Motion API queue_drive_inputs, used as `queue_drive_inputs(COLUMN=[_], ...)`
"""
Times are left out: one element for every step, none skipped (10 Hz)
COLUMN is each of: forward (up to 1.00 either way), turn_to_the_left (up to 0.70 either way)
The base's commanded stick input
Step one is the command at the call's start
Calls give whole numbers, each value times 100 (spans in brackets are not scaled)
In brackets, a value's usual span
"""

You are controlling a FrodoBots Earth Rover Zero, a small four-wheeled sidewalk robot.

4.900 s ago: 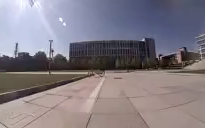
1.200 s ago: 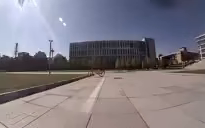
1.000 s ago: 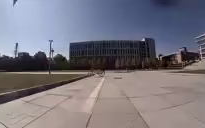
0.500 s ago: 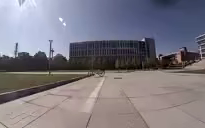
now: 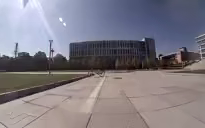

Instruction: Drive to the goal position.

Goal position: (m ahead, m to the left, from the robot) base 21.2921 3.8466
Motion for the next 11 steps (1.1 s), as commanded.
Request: queue_drive_inputs(forward=[6, 6, 6, 6, 6, 6, 6, 6, 6, 6, 6], turn_to_the_left=[0, 0, 0, 0, 0, 0, 0, 0, 0, 0, 0])
